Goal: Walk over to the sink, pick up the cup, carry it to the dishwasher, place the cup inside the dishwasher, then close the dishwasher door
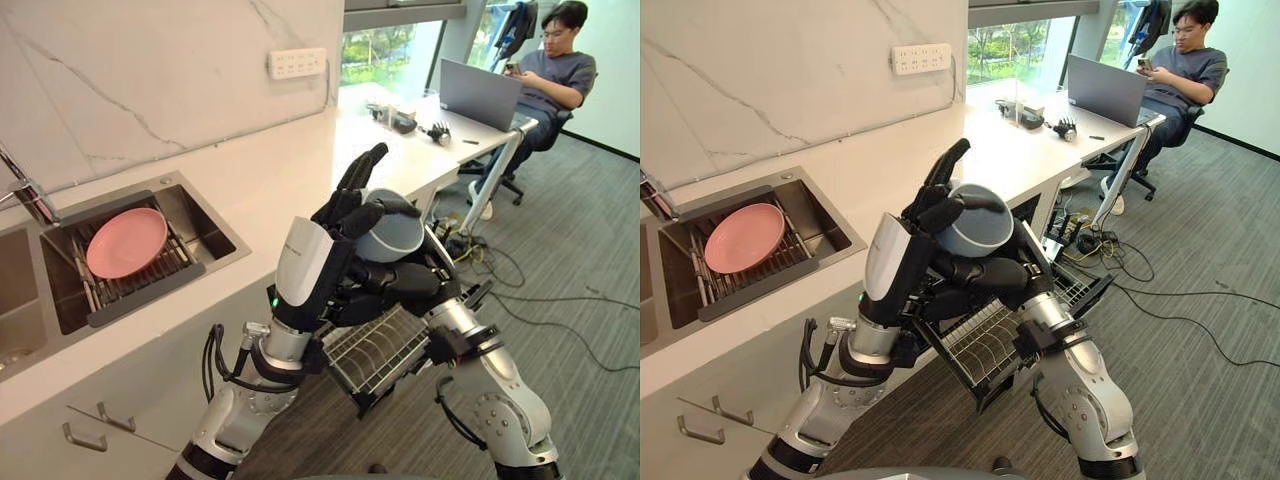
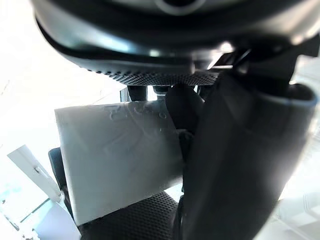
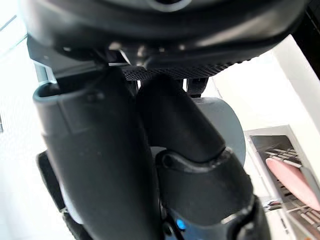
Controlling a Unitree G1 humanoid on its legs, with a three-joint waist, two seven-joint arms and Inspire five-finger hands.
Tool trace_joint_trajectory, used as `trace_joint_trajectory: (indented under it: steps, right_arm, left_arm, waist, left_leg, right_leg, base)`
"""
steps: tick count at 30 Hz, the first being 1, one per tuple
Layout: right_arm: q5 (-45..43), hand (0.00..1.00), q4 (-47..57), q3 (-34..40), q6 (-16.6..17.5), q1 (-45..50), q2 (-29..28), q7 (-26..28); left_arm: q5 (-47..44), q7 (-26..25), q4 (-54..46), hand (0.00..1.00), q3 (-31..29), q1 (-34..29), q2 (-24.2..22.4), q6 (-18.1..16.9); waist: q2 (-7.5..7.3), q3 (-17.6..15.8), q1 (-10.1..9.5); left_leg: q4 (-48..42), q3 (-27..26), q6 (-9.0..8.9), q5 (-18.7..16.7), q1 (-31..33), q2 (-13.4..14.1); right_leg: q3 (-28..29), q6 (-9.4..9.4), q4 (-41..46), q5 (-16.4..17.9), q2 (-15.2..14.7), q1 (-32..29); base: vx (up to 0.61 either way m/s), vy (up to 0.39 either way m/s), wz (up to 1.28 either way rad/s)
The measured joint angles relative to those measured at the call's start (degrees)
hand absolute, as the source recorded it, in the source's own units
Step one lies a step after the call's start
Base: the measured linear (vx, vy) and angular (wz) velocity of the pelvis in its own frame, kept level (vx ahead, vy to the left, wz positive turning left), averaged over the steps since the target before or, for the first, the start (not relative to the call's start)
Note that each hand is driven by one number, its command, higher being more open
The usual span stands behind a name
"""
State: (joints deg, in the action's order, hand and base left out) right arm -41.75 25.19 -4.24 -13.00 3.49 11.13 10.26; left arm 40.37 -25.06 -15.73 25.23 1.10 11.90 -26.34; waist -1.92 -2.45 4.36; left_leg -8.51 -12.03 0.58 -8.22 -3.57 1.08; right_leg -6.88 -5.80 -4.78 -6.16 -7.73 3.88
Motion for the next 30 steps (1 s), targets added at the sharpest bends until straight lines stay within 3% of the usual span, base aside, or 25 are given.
trace_joint_trajectory:
  steps: [7, 15, 22, 30]
  right_arm:
    - [-6.13, 0.0, -1.81, 0.31, 0.16, 0.0, -1.37, 1.15]
    - [-6.61, 0.0, -2.36, 1.59, 0.28, 0.07, -4.52, 0.92]
    - [-3.42, 0.0, -4.55, 8.09, 6.34, 1.1, -7.08, -3.85]
    - [-3.08, 0.0, -4.67, 11.65, 8.49, 1.96, -7.09, -5.87]
  left_arm:
    - [-0.96, 0.17, -0.28, 1.0, 0.08, 0.0, 0.0, -0.16]
    - [-1.27, 0.16, -0.27, 1.0, -1.03, -0.09, -0.73, -1.08]
    - [-8.8, -1.2, -0.62, 1.0, -5.32, -0.57, -4.44, -2.1]
    - [-14.32, -2.29, -2.88, 1.0, -8.96, -2.36, -5.04, -1.98]
  waist:
    - [-0.52, 0.52, 0.02]
    - [-0.53, 0.52, 0.14]
    - [-0.56, 0.51, 0.08]
    - [-0.6, 0.48, 0.53]
  left_leg:
    - [0.55, 0.04, -0.02, 0.35, -0.19, -0.04]
    - [2.64, 0.48, -0.27, 1.53, -0.82, -0.05]
    - [4.11, 0.39, -0.37, 2.01, -1.85, -0.06]
    - [4.44, 0.24, -0.38, 2.09, -2.04, -0.05]
  right_leg:
    - [-0.18, 0.04, 0.0, 0.03, -0.01, 0.01]
    - [-1.1, 0.39, 0.0, 0.28, 0.18, -0.05]
    - [-1.6, 0.38, 0.0, 0.28, 0.28, 0.42]
    - [-1.59, 0.37, -0.01, 0.28, 0.32, 0.41]
  base:
    - [0.0, 0.0, 0.0]
    - [-0.01, -0.019, 0.03]
    - [0.0, -0.009, 0.0]
    - [0.0, -0.002, 0.0]
